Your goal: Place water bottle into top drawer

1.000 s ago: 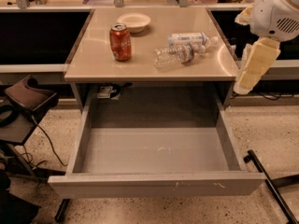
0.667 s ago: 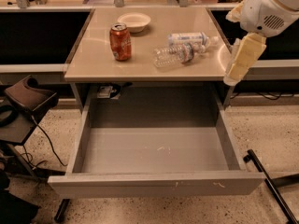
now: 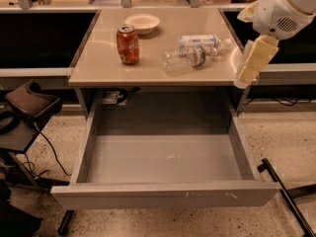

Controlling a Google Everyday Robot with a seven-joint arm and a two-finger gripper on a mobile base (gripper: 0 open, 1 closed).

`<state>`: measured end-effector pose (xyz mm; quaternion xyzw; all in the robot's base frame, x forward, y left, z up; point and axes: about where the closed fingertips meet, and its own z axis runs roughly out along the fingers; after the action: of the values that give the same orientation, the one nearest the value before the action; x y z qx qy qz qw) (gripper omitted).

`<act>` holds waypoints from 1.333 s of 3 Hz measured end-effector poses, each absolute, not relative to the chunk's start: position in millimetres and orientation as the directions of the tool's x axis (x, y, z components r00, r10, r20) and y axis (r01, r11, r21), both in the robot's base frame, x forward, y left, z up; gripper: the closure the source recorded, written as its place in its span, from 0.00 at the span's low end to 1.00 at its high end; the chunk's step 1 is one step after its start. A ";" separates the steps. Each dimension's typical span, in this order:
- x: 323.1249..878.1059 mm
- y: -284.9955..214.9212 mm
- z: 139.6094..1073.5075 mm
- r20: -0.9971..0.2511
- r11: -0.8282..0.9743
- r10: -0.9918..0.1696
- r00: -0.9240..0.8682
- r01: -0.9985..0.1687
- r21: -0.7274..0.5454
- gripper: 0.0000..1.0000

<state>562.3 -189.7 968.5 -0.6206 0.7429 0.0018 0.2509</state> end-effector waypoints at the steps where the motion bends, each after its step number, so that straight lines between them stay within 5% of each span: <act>1: 608.7 -160.0 973.8 -0.414 0.175 -0.910 -0.001 -0.907 -0.384 0.00; 2: 659.3 -133.7 977.5 -0.428 0.120 -0.900 0.080 -0.899 -0.421 0.00; 4: 716.1 -90.2 914.3 -0.433 -0.052 -0.886 0.169 -0.961 -0.270 0.00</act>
Offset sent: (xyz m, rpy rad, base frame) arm 0.1674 0.0851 0.0381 0.0871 -0.2138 0.2253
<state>716.1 -90.2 914.3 -0.7214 0.6401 0.0748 0.2536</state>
